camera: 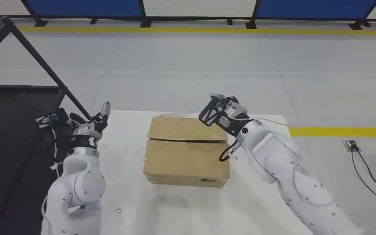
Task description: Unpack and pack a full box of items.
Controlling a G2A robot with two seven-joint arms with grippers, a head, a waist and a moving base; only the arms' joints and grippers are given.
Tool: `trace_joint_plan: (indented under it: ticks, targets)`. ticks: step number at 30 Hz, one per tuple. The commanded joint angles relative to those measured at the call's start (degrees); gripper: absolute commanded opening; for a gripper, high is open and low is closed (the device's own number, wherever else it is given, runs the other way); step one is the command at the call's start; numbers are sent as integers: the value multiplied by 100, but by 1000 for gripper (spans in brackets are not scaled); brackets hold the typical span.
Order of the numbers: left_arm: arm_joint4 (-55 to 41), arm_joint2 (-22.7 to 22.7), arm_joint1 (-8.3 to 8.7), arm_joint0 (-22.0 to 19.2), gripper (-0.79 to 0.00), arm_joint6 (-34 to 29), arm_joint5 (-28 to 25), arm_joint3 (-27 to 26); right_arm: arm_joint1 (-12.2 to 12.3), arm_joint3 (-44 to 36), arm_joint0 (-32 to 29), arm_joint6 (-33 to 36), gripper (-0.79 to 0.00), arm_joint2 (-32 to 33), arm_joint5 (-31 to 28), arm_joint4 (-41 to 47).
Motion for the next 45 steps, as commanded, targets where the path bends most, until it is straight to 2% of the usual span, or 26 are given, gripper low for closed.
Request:
trace_joint_plan:
  ticks: [1,4,12,16,21,34,45]
  targets:
    - [-304,-55,-6,15,0,-189,105,29,-26,-53,-26,-46,-785,-37,33,17]
    - [-863,-110,-18,4,0,-605,273,81,-46,-84,-64,-90,-785,-76,89,47]
    - [-863,-110,-18,4,0,-605,273,81,-46,-84,-64,-90,-785,-76,89,47]
    - [-894,-111,-17,132,0,-345,179,132,-63,-10,-259,-283,-785,-103,365,-373]
    - [-747,-114,16,242,0,-174,-87,259,-101,-151,-358,-374,-785,-384,391,-1353]
    - [-669,-108,89,279,0,-187,-462,487,-272,-245,-667,-879,-785,-982,1179,-3661]
    - [-742,-110,119,407,0,-297,-549,474,-350,-114,-741,-958,-785,-933,1318,-3551]
